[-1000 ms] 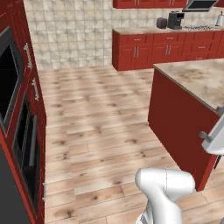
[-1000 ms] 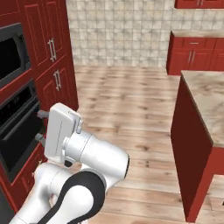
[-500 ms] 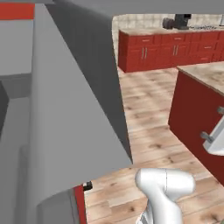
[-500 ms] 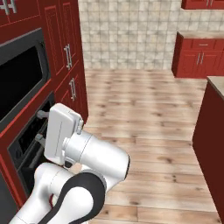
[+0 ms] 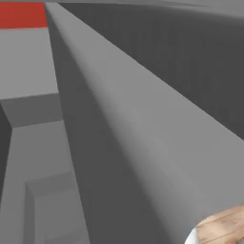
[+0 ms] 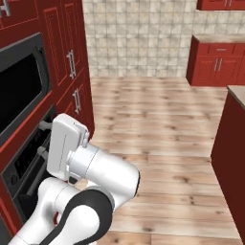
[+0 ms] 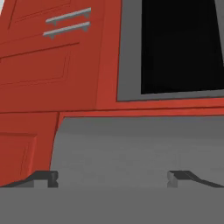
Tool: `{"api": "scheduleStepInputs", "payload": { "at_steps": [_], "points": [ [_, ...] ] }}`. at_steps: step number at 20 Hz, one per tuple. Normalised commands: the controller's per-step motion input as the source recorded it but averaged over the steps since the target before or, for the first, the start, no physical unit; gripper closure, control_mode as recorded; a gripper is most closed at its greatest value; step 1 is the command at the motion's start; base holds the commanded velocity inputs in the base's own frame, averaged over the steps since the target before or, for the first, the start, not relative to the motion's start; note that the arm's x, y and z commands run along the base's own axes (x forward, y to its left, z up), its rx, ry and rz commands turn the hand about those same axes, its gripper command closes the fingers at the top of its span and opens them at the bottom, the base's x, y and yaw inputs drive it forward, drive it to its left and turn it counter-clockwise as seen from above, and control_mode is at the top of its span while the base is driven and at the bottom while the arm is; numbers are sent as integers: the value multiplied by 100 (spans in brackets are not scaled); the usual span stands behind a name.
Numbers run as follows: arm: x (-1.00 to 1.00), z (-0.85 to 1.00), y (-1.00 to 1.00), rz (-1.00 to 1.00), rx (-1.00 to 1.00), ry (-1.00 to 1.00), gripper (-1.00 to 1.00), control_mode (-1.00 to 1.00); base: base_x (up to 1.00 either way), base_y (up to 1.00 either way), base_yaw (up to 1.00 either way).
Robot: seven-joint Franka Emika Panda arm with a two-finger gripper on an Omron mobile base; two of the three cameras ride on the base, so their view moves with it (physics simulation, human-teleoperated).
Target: Retrieve the wine glasses from the counter and place one next to each plate.
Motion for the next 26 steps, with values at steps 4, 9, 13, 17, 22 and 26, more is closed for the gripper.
{"api": "scheduleStepInputs", "payload": {
  "at_steps": [4,9,13,17,22,26],
  "points": [
    [0,0,0,0,0,0,-100,100,94,-54,0],
    [0,0,0,0,0,0,-100,100,79,-97,20],
    [0,0,0,0,0,0,-100,100,100,-29,12],
    [0,0,0,0,0,0,-100,100,100,70,-2],
    [0,0,0,0,0,0,-100,100,100,57,-5],
    [0,0,0,0,0,0,-100,100,100,-28,-1]
  ]
}}
